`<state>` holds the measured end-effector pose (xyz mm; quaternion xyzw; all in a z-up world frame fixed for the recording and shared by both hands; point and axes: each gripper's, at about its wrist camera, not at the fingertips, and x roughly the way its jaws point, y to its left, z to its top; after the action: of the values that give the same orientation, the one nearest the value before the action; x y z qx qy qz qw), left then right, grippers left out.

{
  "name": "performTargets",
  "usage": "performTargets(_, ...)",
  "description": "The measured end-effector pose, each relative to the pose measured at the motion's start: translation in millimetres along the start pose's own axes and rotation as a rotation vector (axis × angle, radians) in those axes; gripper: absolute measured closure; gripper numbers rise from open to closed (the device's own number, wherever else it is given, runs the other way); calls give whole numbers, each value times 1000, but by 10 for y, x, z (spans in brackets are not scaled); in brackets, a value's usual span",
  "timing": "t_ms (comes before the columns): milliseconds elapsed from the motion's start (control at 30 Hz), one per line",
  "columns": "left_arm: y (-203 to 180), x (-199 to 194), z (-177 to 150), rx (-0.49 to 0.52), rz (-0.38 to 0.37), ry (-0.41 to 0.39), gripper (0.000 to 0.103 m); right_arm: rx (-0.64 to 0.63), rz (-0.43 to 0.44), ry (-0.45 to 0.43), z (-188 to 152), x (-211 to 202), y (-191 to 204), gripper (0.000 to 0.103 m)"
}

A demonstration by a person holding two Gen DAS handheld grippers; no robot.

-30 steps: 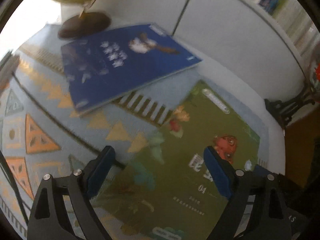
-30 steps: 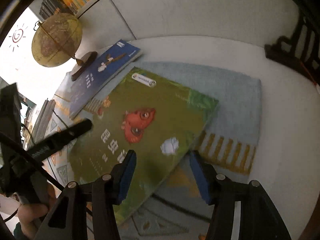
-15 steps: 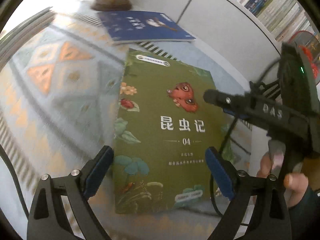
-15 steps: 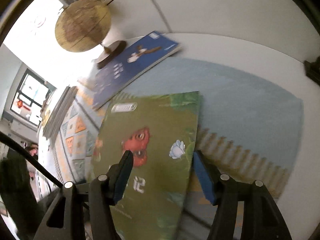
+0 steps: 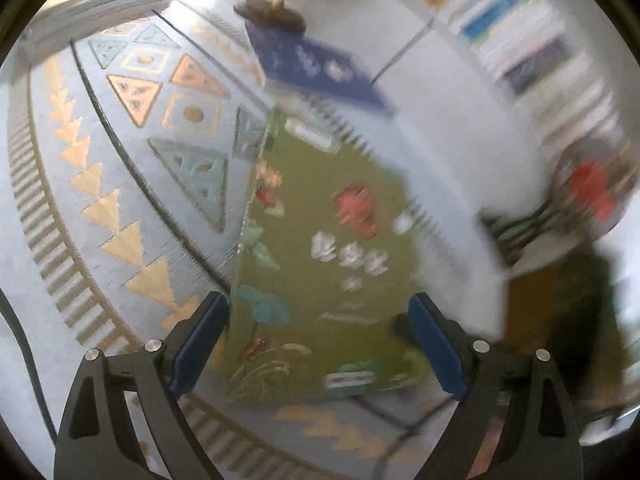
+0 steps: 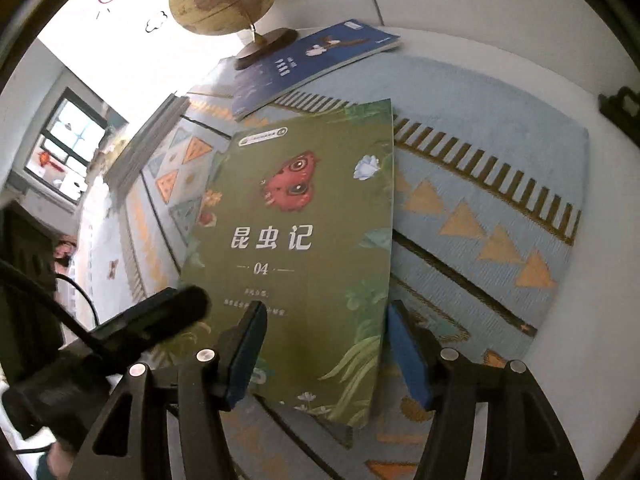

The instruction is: Organize books

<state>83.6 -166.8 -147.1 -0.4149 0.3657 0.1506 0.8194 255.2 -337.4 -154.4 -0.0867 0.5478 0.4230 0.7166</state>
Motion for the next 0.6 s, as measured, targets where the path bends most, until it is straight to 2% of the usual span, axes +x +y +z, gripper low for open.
performTargets(67,102,-141,29,-95,-160,-38,13,34,45,-9,-2,-24,-94,42)
performTargets(133,204,-118,32,-205,-308,-35,13,78,98,-15,-10,-47,-187,42)
performTargets(167,212,-73,20,-219,-311,-34,13,92,115,-17,-6,-47,-203,42)
performTargets(267,185,249,-48,-194,-202,22,25,103,151,-17,-13,-60,-245,42)
performTargets(300,173,294,-68,-187,-189,-4,28,98,153,-15,-7,-60,-238,42)
performTargets(400,141,355,-30,-195,-172,16,71,103,167,-9,4,-74,-263,42)
performTargets(433,139,384,-17,-217,-208,30,75,114,179,-1,11,-73,-281,42)
performTargets(500,142,386,-17,-282,-298,46,75,139,194,21,36,-73,-317,42)
performTargets(600,154,343,-30,-414,-487,43,75,179,235,43,63,-96,-378,40)
